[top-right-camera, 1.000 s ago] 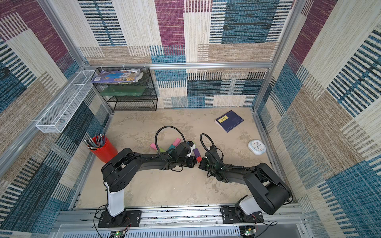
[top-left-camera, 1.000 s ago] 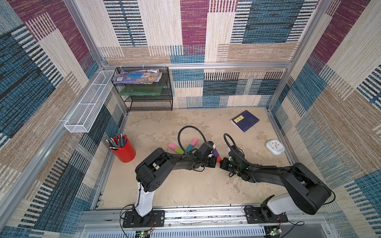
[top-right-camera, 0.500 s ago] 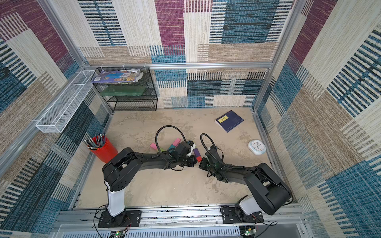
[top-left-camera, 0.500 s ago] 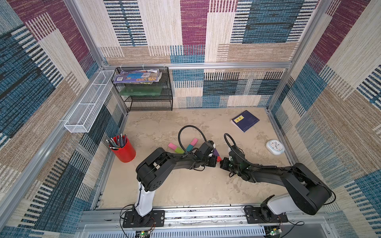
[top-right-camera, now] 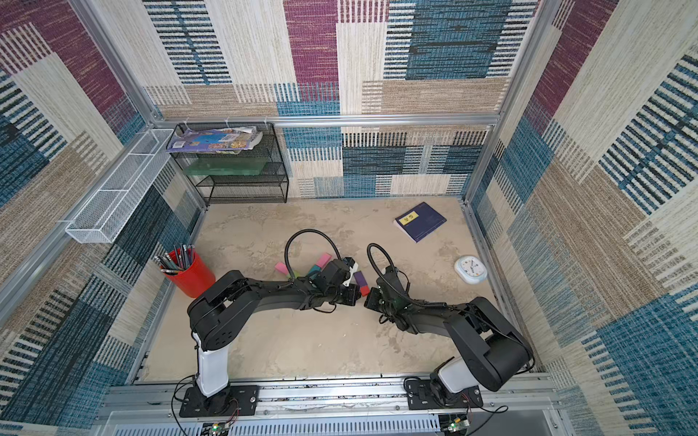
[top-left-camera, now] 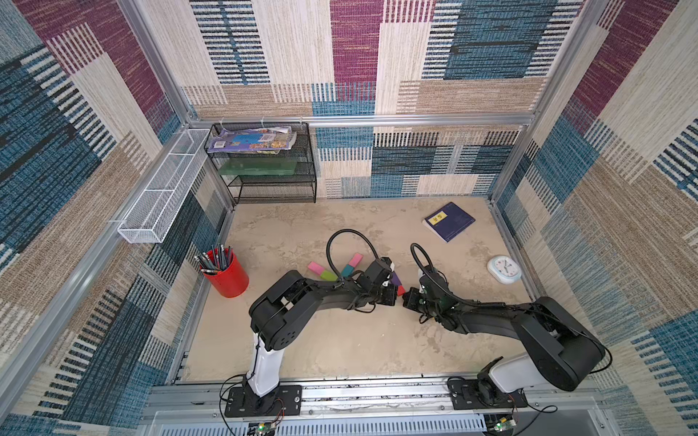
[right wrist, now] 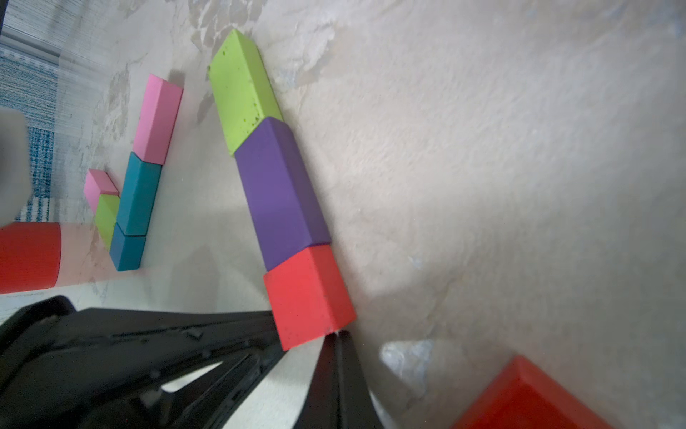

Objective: Assemble the letter v with building blocks
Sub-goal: Assemble the building block at the center of the board.

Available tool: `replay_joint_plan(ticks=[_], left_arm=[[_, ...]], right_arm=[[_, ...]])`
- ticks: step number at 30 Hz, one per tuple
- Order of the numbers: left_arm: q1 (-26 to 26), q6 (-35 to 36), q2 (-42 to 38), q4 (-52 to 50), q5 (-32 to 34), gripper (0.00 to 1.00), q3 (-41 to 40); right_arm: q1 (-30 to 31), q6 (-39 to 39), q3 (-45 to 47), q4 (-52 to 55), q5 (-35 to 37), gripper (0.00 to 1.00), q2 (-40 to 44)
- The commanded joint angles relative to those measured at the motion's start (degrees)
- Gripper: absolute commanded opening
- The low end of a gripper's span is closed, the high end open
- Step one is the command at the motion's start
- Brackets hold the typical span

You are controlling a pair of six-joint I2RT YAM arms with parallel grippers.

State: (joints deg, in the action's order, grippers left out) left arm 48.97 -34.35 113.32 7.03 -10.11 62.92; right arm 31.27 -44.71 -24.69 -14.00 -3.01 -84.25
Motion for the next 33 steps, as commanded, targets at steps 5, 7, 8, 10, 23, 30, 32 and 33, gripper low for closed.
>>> replay_joint_plan(ticks=[5,7,8,10,23,30,32,33], left_arm=[[-0.2,-0.4,-0.6,-4.9,3.3,0.00,-0.7],[-0.3,-0.3,-0.3,-4.7,3.4,0.00,-0.6],[-0.3,-0.3,-0.1,-4.8,3.4,0.00,-0.4],[-0.3,-0.3,0.8,-4.9,2.6,0.00,0.4],[-0.3,-0.3,0.5,-5.0,2.6,0.00,0.5],[-0.3,0.2,-4.5,-0.8,1.9,0.00,-3.7],[-0.1,0.7,-7.4,3.3,0.2,0.00,-6.3],[0.0,1.0,-8.9,5.2,-0.3,0.00,-7.6]], right_arm=[[0.0,0.5,0.2,5.9,0.3,0.00,0.3],[0.0,0.6,0.2,6.0,0.3,0.00,0.4],[0.0,0.5,0.2,5.9,0.3,0.00,0.4],[-0.1,0.7,0.0,6.0,0.3,0.00,0.0],[-0.1,0.7,0.0,5.8,0.0,0.00,-0.4],[1.1,1.1,-1.9,12.0,1.8,0.03,5.6],[2.3,1.6,-3.5,16.9,4.3,0.15,9.5],[2.6,1.7,-4.4,20.0,5.4,0.26,11.6]])
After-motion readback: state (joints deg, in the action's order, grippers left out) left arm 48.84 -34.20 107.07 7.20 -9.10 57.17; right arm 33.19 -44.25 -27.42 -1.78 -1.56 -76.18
